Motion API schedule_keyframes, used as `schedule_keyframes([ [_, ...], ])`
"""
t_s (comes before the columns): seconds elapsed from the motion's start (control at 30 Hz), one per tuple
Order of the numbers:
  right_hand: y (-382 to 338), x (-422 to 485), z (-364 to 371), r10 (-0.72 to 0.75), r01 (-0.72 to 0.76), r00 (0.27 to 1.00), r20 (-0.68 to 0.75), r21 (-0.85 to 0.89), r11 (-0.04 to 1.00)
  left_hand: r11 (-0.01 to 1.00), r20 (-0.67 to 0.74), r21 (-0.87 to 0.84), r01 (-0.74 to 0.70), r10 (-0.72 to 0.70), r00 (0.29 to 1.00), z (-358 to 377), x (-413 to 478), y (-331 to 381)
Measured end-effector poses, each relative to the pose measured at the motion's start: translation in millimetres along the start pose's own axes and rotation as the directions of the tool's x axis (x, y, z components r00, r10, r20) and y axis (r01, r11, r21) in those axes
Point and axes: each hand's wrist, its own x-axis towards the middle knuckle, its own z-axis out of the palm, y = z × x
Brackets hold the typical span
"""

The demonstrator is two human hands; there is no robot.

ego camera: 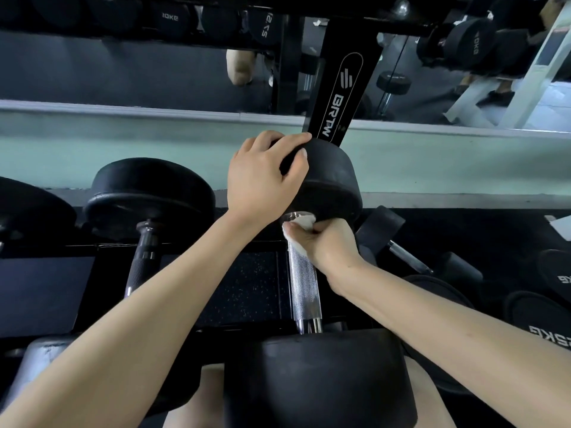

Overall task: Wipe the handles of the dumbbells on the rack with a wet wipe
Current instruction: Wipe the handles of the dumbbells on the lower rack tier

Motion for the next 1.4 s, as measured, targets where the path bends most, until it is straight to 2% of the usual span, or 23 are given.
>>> schedule_keyframes([
  [0.2,11.3,-19.1,-17.1,0.011,-0.015,0.979,0.202,0.018,1.0,1.0,0.01,-0.006,0.003,-0.003,1.0,-0.6,0.1,-0.8],
  [0.3,19.3,-25.4,-22.0,0.026,-0.032,0.966,0.258,0.016,0.999,1.0,0.013,-0.001,0.01,-0.01,1.0,-0.4,0.1,-0.6],
  [0.37,19.3,-23.4,-21.2,0.078,-0.145,0.949,0.306,0.203,0.968,1.0,0.019,0.001,0.018,-0.018,1.0,-0.3,0.5,-0.3],
  [0.43,11.3,-16.3,-18.9,0.157,-0.32,0.913,0.376,0.423,0.847,1.0,0.02,0.002,0.021,-0.021,1.0,-0.6,0.5,-0.1],
  [0.53,0.2,-0.9,-16.9,0.164,-0.34,0.921,0.352,0.527,0.779,1.0,0.025,0.01,0.016,-0.016,1.0,-0.7,-0.2,0.5],
  [0.6,1.4,-0.3,-15.4,0.15,-0.322,0.929,0.339,0.536,0.781,1.0,0.028,0.008,0.017,-0.017,0.999,-1.4,-0.1,0.1],
  [0.73,17.5,-21.0,-18.8,0.115,-0.255,0.925,0.362,0.368,0.894,1.0,0.028,0.006,0.014,-0.015,0.999,-1.1,-0.2,-0.7],
  [0.8,16.9,-22.1,-24.7,0.116,-0.277,0.908,0.402,0.37,0.887,1.0,0.03,0.01,0.011,-0.011,0.999,-1.0,-0.4,-0.7],
  [0.87,9.0,-12.3,-26.6,0.156,-0.405,0.867,0.474,0.485,0.775,1.0,0.032,0.012,0.01,-0.011,0.999,-1.6,0.1,-0.5],
  [0.97,0.7,6.1,-23.4,0.188,-0.519,0.839,0.511,0.645,0.562,1.0,0.042,0.005,0.023,-0.024,0.999,-1.9,-0.5,0.2],
  [1.07,5.0,16.4,-21.0,0.2,-0.62,0.771,0.605,0.64,0.455,1.0,0.044,0.005,0.026,-0.027,0.999,-1.8,-0.7,-0.2],
  [1.17,15.6,16.6,-23.8,0.145,-0.606,0.763,0.63,0.617,0.502,1.0,0.042,0.002,0.028,-0.028,0.999,-2.2,-0.5,1.3],
  [1.27,23.8,10.7,-28.5,0.078,-0.555,0.739,0.669,0.539,0.633,1.0,0.04,-0.005,0.03,-0.03,0.999,-2.6,-0.6,1.6],
  [1.4,37.5,-5.6,-34.8,-0.005,-0.407,0.724,0.689,0.433,0.804,1.0,0.036,-0.005,0.02,-0.02,0.999,-2.4,0.0,1.3],
])
